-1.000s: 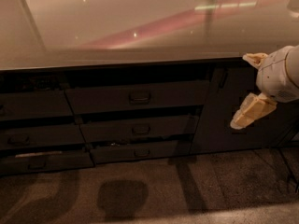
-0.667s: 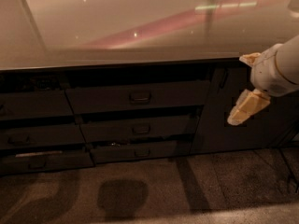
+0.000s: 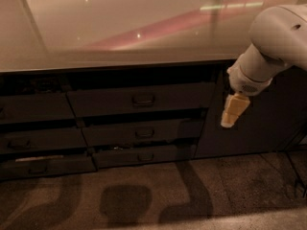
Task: Open top drawer
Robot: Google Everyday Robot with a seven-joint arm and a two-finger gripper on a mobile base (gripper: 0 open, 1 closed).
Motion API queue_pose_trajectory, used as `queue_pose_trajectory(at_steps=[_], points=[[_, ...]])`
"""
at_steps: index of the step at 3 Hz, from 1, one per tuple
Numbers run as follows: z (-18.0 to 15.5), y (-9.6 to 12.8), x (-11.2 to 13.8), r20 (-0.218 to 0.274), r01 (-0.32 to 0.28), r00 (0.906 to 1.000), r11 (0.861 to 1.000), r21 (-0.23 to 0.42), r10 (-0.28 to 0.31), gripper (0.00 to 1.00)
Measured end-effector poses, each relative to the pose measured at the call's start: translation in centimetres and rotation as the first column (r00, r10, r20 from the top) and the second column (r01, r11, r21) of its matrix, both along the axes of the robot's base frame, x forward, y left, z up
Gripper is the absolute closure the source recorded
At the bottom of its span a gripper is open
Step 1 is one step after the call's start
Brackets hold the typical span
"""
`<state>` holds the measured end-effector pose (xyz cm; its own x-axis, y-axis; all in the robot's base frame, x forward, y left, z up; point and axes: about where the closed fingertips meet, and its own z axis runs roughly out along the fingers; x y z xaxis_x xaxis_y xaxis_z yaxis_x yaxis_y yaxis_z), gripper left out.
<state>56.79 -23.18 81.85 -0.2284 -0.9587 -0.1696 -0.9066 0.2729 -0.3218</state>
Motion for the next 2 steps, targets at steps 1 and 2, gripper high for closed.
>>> queue_pose_trajectory(at_steps=[1,2], points=[[0.0,0.0,0.0,0.000,0.000,1.0000,1.000,0.000,0.000,0.00],[0.1,0.0,-1.0,0.054,-0.016,0.9984,1.000,-0.011,0.016,0.00]])
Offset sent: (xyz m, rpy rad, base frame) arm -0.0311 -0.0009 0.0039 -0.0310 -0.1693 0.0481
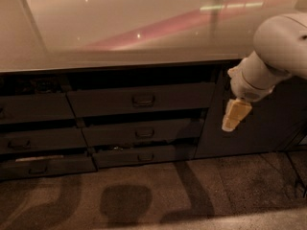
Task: Open top drawer
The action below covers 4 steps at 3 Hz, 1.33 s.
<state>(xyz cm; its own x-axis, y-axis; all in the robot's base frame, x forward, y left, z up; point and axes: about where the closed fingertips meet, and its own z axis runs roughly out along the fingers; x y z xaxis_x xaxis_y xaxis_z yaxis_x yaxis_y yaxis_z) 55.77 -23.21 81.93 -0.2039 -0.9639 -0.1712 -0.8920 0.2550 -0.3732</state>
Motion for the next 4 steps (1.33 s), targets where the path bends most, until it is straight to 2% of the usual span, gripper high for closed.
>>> queue_pose_trajectory(at_steps=[1,3,4], points=[[-2.37,-1.12,-5.04,0.121,-0.037,0.9918,0.999,-0.035,0.041,0.00],[-2.51,-0.95,-4.84,0.105,-0.064,0.9922,0.998,-0.026,0.067,0.00],[-2.59,-0.89,-4.55,0.066,-0.147,0.9869,0.989,-0.012,0.147,0.00]])
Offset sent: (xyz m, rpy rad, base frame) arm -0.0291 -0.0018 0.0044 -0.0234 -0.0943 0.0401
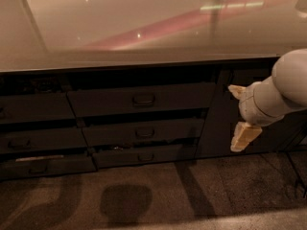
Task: Open top drawer
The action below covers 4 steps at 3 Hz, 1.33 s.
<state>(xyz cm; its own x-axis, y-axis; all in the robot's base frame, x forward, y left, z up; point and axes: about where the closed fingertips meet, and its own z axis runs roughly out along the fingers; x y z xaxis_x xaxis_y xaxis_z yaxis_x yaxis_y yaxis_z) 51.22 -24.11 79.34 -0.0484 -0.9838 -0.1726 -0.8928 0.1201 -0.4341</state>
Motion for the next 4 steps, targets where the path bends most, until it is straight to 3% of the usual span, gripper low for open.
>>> queue_pose_trajectory(at_steps=[1,2,3,4], points=[[0.2,0.1,0.0,0.010,-0.066,0.9977,0.997,-0.035,0.067,0.00],[0.1,0.1,0.0,0.010,-0.066,0.9977,0.997,-0.035,0.067,0.00],[-2.8,-1.5,1.7,-0.064,-0.004,0.9980,1.000,-0.030,0.002,0.00],[-7.8,-4.7,4.5,-0.188,0.094,0.9772,0.995,-0.030,-0.098,0.00]])
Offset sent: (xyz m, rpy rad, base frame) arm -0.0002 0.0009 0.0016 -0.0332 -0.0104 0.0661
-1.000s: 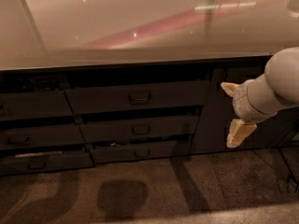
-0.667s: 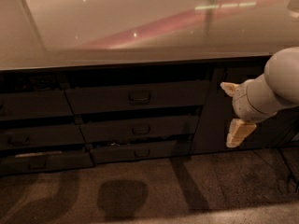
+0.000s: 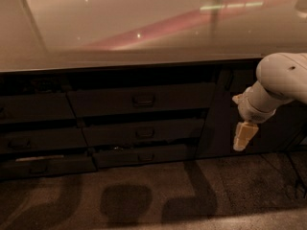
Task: Open top drawer
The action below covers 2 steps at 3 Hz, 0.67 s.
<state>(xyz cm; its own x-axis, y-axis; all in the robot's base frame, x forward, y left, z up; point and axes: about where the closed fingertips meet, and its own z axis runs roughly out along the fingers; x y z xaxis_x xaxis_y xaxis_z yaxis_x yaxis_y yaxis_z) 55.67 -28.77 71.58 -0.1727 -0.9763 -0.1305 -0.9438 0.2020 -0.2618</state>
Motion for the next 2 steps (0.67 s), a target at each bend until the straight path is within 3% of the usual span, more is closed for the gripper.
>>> queue_pose_trajectory(at_steps=[1,2], points=[[-4.7,-3.1,2.5,-0.100,0.075,0.9925,0.997,0.033,-0.071,0.00],[-7.4,-4.7,4.1,-0.158,0.115,0.9818,0.992,0.051,-0.105,0.00]])
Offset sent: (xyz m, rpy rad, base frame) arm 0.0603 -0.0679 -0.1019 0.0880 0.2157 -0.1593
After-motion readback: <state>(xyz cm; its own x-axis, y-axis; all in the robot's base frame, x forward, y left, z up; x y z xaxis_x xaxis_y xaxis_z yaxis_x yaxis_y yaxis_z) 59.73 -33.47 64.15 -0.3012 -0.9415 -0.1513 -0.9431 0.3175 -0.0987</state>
